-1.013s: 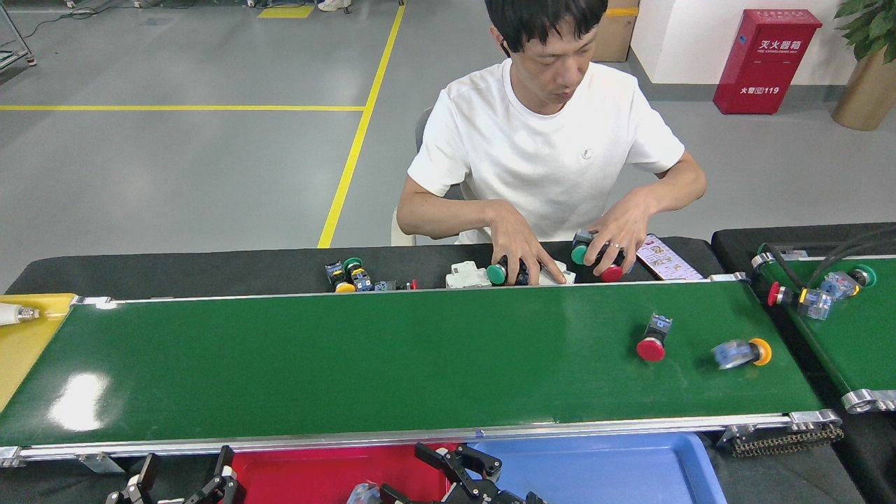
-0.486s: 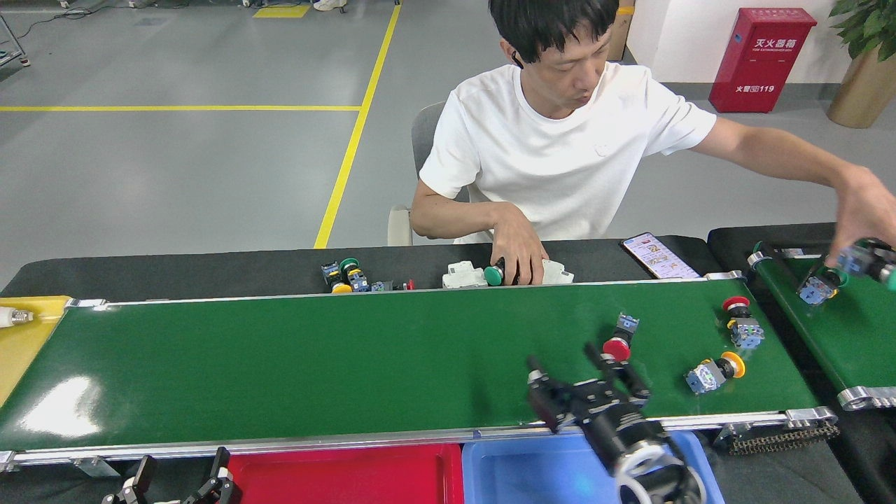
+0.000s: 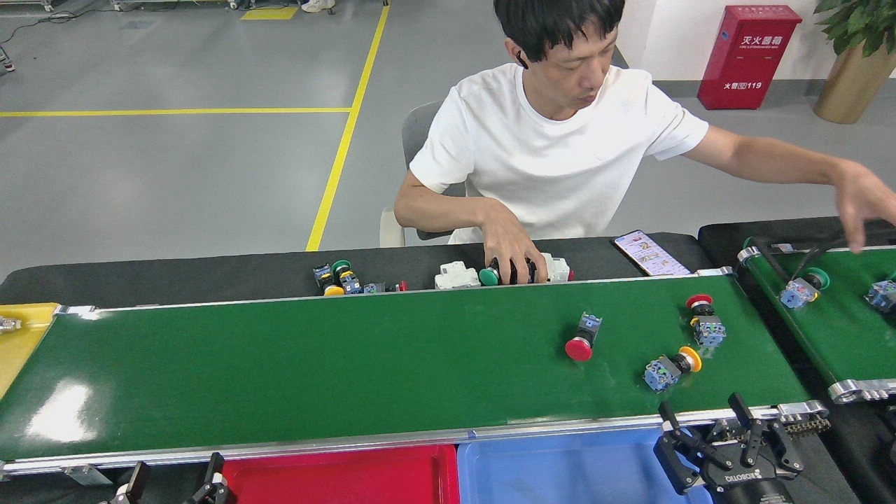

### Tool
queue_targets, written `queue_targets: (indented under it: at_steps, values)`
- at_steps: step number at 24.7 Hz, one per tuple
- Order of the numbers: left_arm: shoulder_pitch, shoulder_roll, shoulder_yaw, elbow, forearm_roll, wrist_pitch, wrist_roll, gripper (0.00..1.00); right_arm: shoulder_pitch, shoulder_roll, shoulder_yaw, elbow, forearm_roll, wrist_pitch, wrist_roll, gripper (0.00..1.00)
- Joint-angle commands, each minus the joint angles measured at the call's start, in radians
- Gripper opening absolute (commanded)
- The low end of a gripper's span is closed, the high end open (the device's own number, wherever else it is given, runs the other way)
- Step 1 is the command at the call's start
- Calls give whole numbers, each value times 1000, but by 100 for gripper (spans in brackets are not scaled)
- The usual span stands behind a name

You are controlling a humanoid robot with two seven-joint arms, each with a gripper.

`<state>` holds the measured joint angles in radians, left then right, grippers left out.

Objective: Pick switch part from conveyor to tray

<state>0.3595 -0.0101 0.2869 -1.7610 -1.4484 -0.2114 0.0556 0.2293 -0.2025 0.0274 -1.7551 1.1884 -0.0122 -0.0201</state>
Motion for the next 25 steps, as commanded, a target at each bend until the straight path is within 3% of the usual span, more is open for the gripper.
queue_targets:
  at_steps: [1, 6, 13, 16, 25]
  values:
    - [-2, 1, 3, -14, 0, 1, 7, 100, -13, 8, -6, -7, 7, 14, -1, 99]
    - [-8, 9, -14, -14, -1, -2, 6, 100, -77, 31, 26, 35, 62, 70, 75, 99]
    - [-25, 12, -49, -12, -32, 0, 6, 100, -263, 54, 172, 235, 69, 78, 118, 99]
    - [-60, 12, -95, -8, -104, -13, 6, 100, -295, 75, 189, 272, 68, 78, 118, 99]
    - [-145, 30, -239, -2, -115, -54, -8, 100, -361, 86, 189, 344, 63, 74, 120, 99]
